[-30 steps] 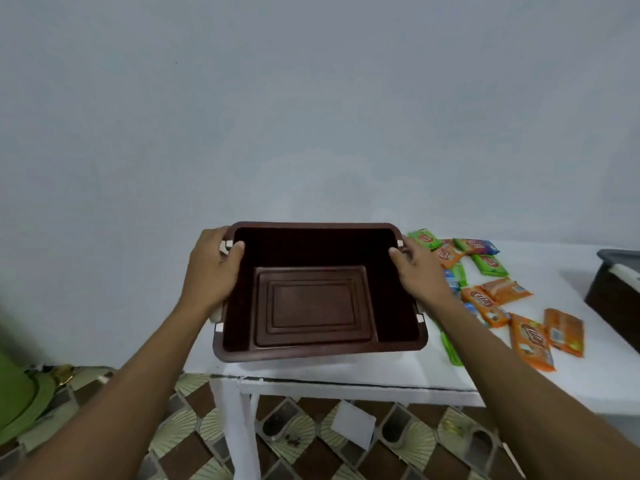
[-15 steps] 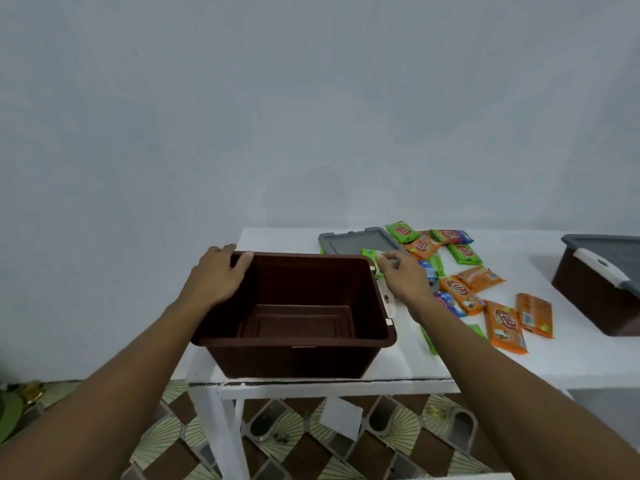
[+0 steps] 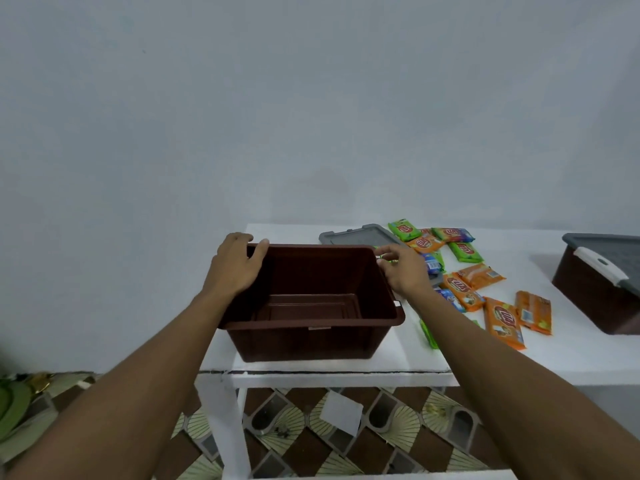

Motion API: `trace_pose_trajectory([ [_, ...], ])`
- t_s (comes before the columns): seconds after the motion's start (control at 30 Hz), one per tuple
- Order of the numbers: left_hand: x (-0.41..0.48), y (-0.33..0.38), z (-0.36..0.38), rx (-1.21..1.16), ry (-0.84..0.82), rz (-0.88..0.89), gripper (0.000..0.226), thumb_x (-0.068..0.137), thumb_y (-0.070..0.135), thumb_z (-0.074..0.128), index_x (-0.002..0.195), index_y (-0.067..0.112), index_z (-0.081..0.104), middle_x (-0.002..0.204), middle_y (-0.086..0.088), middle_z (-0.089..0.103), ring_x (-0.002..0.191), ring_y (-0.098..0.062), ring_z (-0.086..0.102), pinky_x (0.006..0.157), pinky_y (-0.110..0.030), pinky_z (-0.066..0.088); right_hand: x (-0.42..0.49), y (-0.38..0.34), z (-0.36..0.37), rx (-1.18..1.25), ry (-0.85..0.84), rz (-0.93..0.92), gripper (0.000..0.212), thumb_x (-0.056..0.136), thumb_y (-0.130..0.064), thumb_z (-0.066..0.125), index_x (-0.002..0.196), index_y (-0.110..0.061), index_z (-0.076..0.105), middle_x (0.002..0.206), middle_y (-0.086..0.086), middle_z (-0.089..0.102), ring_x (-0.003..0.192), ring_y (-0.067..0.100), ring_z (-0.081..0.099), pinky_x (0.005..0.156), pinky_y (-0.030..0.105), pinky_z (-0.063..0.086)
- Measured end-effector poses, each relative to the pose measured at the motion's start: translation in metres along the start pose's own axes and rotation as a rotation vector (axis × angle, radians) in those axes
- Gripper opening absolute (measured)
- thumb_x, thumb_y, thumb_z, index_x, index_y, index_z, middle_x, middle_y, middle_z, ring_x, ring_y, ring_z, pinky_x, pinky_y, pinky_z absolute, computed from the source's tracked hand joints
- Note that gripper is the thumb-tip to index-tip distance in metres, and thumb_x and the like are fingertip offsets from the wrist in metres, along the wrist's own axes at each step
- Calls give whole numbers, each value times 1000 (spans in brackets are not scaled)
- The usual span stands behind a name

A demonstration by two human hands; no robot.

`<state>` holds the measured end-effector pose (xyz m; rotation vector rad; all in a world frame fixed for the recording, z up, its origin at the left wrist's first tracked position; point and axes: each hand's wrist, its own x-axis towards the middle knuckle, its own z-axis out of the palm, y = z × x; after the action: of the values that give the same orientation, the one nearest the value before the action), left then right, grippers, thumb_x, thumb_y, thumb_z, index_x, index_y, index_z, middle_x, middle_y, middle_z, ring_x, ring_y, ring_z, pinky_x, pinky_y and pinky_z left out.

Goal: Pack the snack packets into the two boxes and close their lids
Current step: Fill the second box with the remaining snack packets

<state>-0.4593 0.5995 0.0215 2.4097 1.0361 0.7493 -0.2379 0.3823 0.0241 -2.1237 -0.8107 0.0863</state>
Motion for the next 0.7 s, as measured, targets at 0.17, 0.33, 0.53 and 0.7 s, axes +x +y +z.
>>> trace_pose_trajectory([
  [0.17, -4, 13, 1, 461, -153, 99, 51, 93, 54, 44, 127, 18, 57, 139, -6, 49, 126, -28, 47, 110, -56, 21, -19, 5, 0, 138, -52, 0, 30, 97, -21, 55, 124, -16, 66, 121, 5, 67, 113, 22, 61, 93, 43, 53],
  [0.33, -6, 49, 14, 338, -213, 305, 51, 92, 55, 47, 129, 21, 55, 133, -2, 54, 122, -23, 48, 106, -49, 36, -31, 19, -20, 34, -90, -130, 29, 98, -24, 53, 123, -16, 66, 118, -1, 65, 110, 14, 58, 88, 23, 42],
  [0.53, -17, 117, 50, 91, -291, 372, 41, 93, 48, 53, 125, 23, 59, 129, 3, 58, 121, -19, 51, 103, -46, 39, -36, 81, -62, -199, -139, -75, 28, 96, -11, 53, 120, -10, 67, 123, 9, 66, 111, 23, 60, 90, 30, 46],
  [0.7, -21, 190, 89, 14, -339, 518, 36, 90, 38, 62, 119, 16, 63, 121, -4, 63, 112, -22, 56, 97, -41, 43, -33, 152, -113, -412, -222, 15, 38, 92, -13, 58, 129, -17, 61, 134, 7, 59, 121, 25, 54, 97, 34, 45],
])
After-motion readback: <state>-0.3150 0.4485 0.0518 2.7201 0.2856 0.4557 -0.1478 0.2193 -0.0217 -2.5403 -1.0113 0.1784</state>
